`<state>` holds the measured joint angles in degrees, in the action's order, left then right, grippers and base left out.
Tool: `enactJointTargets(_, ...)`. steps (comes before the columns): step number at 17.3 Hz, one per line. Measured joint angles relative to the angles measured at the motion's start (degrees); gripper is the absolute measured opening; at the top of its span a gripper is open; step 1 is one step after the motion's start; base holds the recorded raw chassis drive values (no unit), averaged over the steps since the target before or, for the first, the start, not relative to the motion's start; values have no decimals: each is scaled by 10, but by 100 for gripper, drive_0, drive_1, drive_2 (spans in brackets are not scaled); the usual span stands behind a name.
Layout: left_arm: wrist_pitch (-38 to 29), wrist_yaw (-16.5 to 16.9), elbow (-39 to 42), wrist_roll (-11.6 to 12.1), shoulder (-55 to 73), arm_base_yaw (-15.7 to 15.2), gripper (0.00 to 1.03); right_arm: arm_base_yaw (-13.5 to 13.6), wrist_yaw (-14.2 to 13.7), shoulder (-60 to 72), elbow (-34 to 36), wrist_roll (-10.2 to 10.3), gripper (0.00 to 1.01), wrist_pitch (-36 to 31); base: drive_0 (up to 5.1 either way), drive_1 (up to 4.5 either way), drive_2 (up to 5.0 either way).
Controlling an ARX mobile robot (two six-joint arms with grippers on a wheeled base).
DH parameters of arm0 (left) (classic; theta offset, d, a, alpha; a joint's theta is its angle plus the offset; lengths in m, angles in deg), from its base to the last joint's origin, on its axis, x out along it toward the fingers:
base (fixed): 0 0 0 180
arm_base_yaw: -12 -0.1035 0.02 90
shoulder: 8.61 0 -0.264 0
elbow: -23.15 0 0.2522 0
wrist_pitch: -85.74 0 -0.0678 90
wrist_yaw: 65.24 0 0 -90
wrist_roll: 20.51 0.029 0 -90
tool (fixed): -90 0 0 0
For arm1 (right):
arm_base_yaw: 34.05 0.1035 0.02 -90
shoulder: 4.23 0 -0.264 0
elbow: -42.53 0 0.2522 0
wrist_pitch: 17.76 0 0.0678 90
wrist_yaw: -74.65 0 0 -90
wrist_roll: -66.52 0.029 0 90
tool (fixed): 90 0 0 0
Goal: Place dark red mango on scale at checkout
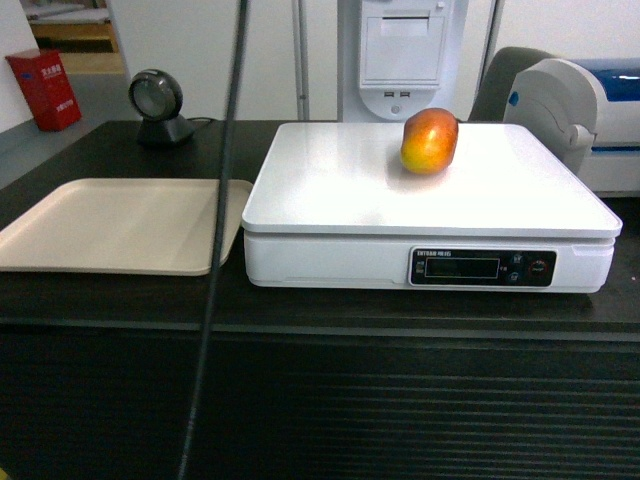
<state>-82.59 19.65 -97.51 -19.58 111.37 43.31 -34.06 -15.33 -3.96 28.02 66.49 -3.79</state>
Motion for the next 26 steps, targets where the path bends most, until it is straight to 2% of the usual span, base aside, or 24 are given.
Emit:
enactJointTargets(2,-68,-7,109,9,-116,-4,98,0,0,0,0,0,98,0,0,0,0)
enactJointTargets(3,-108,-30,183,14,-183,-12,98,0,0,0,0,0,98,0,0,0,0)
enactJointTargets(5,-136,-47,277,17,-266,-37,98,0,0,0,0,0,98,0,0,0,0)
enactJointTargets(8,-136,-75,453,17,-445,-105,98,0,0,0,0,0,98,0,0,0,0)
enactJointTargets(11,-99,-75,527,26,-588,-139,98,0,0,0,0,0,98,0,0,0,0)
enactJointTargets(12,-45,-83,532,23,-632,-152,94,0,0,0,0,0,98,0,0,0,0)
enactJointTargets(13,23,-59,597,5,-736,-203,76,0,0,0,0,0,98,0,0,0,0)
enactJointTargets(14,19,40,763,-5,-904,-316,39,0,0,0,0,0,98,0,0,0,0)
enactJointTargets(15,-20,51,874,-8,-962,-311,2,0,0,0,0,0,98,0,0,0,0)
enactJointTargets(17,-42,51,936,-8,-1008,-312,2,0,0,0,0,0,98,0,0,0,0)
enactJointTargets(26,-47,51,972,-8,-1032,-312,2,0,0,0,0,0,98,0,0,0,0)
